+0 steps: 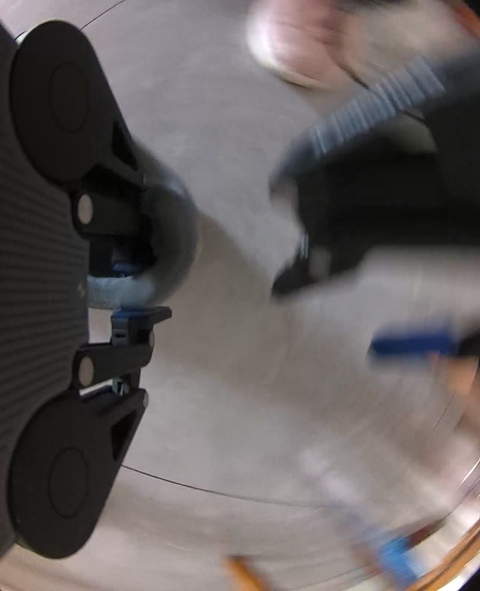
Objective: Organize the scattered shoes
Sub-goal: 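Set the sneaker upright beside the black ankle boot and open the right gripper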
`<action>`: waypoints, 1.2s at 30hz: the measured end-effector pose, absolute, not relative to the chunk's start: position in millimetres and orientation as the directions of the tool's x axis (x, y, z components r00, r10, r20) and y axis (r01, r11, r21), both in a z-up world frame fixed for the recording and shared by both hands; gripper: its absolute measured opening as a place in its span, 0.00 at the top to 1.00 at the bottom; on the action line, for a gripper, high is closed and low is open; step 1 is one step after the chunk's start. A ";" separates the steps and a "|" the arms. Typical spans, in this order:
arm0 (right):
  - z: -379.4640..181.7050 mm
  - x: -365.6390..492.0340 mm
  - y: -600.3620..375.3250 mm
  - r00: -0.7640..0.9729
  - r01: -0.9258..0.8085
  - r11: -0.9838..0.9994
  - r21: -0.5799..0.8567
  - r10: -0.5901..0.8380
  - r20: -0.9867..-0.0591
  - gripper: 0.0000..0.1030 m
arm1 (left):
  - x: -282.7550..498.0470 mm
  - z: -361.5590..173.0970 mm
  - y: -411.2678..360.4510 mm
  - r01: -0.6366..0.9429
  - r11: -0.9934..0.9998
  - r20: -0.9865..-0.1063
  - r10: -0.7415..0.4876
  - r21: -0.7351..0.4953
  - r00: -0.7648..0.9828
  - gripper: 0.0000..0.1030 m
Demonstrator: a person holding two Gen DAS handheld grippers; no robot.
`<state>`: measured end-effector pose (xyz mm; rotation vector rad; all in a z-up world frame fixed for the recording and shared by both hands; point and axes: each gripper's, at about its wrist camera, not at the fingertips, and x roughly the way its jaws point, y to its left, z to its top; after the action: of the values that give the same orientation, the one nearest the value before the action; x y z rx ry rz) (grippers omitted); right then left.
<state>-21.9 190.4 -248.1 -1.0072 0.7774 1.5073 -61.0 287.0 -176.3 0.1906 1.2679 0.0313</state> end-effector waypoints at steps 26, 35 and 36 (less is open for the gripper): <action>-255.6 82.7 223.2 0.256 -0.769 0.637 -0.053 0.232 -0.938 0.82 | -54.2 -171.4 305.0 0.044 0.990 -0.933 0.111 0.133 0.341 0.38; -257.9 62.4 228.7 0.298 -0.918 0.334 -0.214 0.224 -0.928 0.81 | -52.8 -172.8 304.8 0.054 0.989 -0.937 0.112 0.138 0.332 0.38; -258.2 61.8 227.5 0.295 -0.927 0.304 -0.220 0.226 -0.928 0.81 | -53.1 -172.2 304.5 0.057 0.989 -0.936 0.112 0.138 0.334 0.38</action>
<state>61.8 227.5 -258.2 -0.9301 0.9423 0.9362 -53.1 304.5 -172.2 0.1557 1.2313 0.0361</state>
